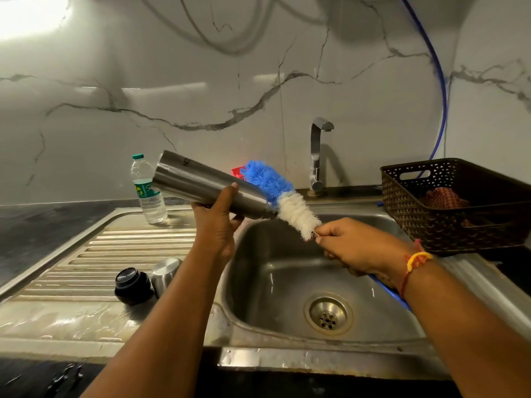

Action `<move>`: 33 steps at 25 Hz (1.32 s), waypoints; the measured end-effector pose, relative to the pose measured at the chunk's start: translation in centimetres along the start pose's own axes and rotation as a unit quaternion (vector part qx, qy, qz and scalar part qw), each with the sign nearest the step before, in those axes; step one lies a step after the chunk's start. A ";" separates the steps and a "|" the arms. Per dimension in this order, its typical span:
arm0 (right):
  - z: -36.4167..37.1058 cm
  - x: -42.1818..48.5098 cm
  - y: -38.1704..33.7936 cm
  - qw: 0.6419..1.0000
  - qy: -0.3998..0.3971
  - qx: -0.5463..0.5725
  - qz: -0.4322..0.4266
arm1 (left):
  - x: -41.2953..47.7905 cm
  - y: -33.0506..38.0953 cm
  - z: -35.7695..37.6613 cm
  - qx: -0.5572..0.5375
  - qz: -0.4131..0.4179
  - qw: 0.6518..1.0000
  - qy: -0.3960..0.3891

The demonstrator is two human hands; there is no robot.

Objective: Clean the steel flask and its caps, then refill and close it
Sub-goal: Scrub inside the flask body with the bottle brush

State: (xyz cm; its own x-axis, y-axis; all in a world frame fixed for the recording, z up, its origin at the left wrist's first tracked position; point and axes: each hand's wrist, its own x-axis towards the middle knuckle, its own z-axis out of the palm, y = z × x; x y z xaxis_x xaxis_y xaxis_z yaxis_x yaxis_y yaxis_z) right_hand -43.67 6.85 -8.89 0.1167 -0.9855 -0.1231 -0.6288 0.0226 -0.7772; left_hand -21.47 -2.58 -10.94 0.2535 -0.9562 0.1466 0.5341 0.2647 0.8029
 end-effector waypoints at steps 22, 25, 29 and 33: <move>0.4 -0.1 -0.4 0.907 -0.104 0.406 0.035 | 0.1 -0.5 -0.3 -0.195 -0.134 0.971 -0.025; 0.0 -0.1 -0.3 0.903 -0.110 0.412 0.043 | 0.3 0.2 -0.3 -0.207 -0.116 0.971 -0.025; 0.8 0.1 -0.4 0.890 -0.129 0.435 0.048 | 0.0 -0.1 -0.5 -0.204 -0.115 0.972 -0.030; -0.2 0.2 0.0 0.862 -0.151 0.481 0.046 | 0.2 0.3 -0.2 -0.227 -0.103 0.968 -0.033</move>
State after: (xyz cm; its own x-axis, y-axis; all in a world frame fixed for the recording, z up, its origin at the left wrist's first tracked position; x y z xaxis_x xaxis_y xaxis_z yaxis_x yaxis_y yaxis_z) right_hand -43.80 6.62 -8.80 0.3869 -0.8867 -0.2531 0.2654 0.3699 -0.8903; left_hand -21.13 -2.70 -10.78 0.0599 -0.9964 0.0593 0.8709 0.0812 0.4847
